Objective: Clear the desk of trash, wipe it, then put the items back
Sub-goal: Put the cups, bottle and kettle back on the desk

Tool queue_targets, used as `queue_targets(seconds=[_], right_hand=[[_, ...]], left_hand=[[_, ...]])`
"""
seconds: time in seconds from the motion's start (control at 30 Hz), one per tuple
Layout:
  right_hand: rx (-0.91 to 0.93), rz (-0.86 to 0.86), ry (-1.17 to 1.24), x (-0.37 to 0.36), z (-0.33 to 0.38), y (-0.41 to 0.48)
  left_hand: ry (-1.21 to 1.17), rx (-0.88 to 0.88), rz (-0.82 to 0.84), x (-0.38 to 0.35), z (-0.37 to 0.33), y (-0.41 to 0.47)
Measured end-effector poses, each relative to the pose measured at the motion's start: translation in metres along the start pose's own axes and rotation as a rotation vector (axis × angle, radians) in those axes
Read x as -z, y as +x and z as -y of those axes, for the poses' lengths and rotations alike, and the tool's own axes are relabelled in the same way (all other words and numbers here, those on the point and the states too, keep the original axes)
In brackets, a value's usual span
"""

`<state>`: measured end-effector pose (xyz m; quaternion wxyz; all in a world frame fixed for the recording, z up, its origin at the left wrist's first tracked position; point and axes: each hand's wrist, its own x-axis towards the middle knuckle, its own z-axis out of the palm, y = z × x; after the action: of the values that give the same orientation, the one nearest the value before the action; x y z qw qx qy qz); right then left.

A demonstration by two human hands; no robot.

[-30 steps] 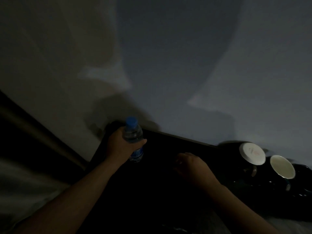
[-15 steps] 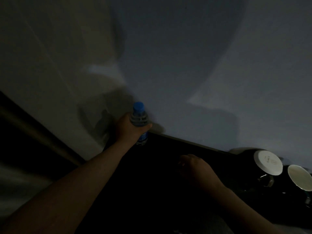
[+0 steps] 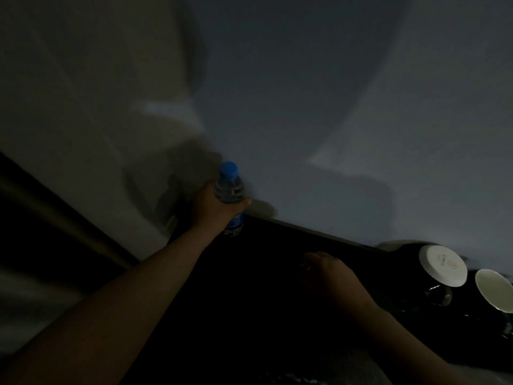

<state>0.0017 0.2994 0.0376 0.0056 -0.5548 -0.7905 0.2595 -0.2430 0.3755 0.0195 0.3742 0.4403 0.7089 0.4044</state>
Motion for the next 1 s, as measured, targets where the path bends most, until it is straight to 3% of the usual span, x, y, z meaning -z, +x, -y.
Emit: queue_targets(seconds=[0.17, 0.5, 0.6, 0.8, 1.0], right_hand=[[0.012, -0.034, -0.009, 0.002, 0.001, 0.0], [0.023, -0.064, -0.021, 0.014, 0.006, -0.02], [0.034, -0.088, -0.034, 0.021, 0.008, -0.033], [0.038, -0.14, -0.018, 0.035, 0.004, -0.076], [0.014, -0.143, 0.051, 0.043, -0.018, -0.14]], left_hand=[[-0.005, 0.073, 0.08, 0.009, -0.002, -0.004], [0.226, 0.092, 0.171, 0.023, -0.001, -0.026], [0.411, 0.09, 0.317, 0.025, -0.009, -0.054], [0.596, 0.012, 0.501, 0.021, -0.02, -0.124], [0.632, -0.153, 0.528, -0.001, -0.042, -0.203]])
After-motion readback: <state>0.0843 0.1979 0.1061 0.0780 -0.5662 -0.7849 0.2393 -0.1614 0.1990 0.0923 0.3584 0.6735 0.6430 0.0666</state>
